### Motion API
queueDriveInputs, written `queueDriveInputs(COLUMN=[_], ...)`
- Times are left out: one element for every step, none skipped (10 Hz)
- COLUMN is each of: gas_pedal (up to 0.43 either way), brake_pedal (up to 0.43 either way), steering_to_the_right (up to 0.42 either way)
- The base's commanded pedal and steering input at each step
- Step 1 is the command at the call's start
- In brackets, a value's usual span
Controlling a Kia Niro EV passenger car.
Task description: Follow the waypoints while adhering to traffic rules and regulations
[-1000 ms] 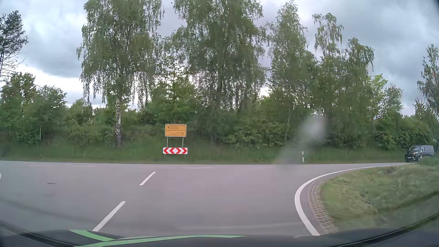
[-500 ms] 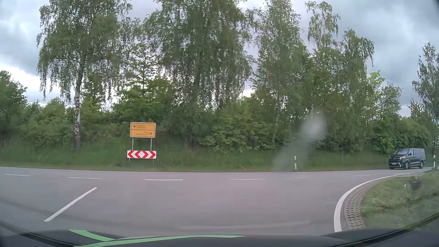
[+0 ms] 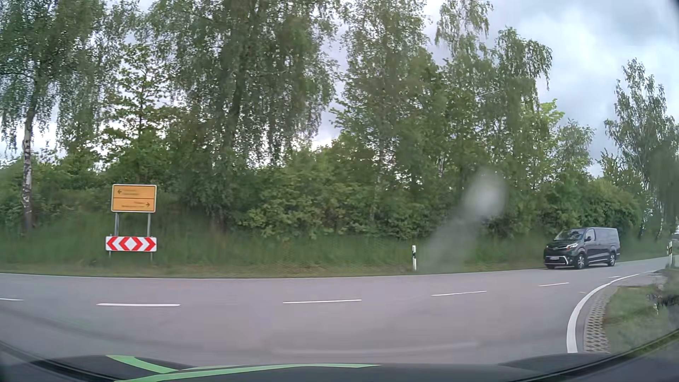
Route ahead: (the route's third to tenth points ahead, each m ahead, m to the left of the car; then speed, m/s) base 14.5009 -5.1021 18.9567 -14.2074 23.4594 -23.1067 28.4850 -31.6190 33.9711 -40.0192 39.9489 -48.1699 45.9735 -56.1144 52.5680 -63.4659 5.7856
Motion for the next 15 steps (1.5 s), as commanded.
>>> queueDriveInputs(gas_pedal=[0.000,0.000,0.000,0.000,0.000,0.000,0.110,0.209,0.248,0.268,0.287,0.339,0.350,0.350,0.350], brake_pedal=[0.262,0.152,0.000,0.000,0.000,0.000,0.000,0.000,0.000,0.000,0.000,0.000,0.000,0.000,0.000], steering_to_the_right=[0.240,0.263,0.280,0.294,0.302,0.310,0.311,0.313,0.319,0.324,0.325,0.323,0.321,0.318,0.312])
